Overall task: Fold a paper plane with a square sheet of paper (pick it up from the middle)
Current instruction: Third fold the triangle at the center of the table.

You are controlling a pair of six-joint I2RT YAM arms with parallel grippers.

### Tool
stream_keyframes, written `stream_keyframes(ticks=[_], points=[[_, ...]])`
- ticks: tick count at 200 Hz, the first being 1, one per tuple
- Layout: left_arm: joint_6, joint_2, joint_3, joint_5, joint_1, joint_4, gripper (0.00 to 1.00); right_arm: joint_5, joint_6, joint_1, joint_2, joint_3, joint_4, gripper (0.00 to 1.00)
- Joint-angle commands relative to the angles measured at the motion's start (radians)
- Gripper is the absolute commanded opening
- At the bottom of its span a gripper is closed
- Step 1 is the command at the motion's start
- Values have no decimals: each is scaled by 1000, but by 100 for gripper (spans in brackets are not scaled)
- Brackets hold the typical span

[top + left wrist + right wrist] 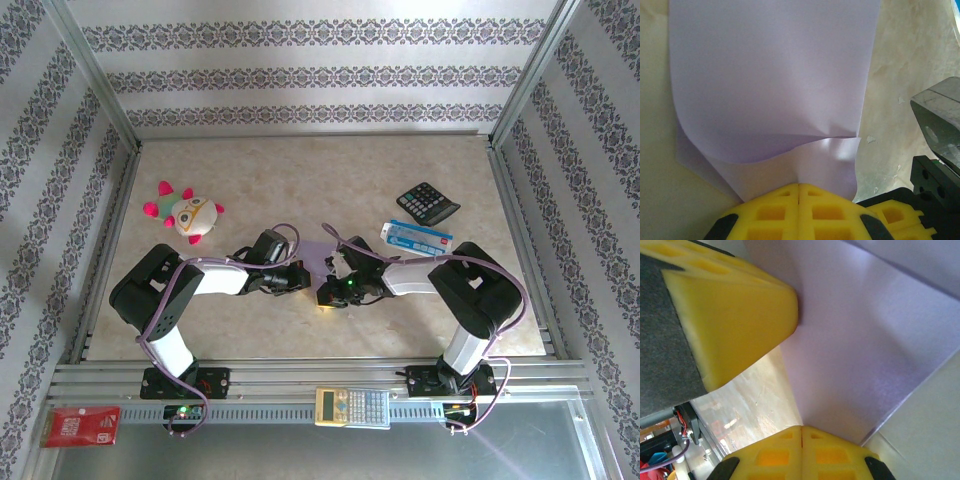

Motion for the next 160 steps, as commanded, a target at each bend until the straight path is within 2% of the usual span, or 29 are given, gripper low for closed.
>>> stream_keyframes(ticks=[1,63,136,160], points=[[27,70,-31,-101,-5,-171,0,1,-25,-4,22,-42,-3,0],[32,54,-2,-98,-5,-196,0,27,-31,-4,20,-82,-6,0],[-25,-62,65,-40,-5,-182,20,79,-7,-10,52,-109,-27,0],[-46,-128,43,-38,-5,-182,21,103,-9,-7,48,-106,-67,0]])
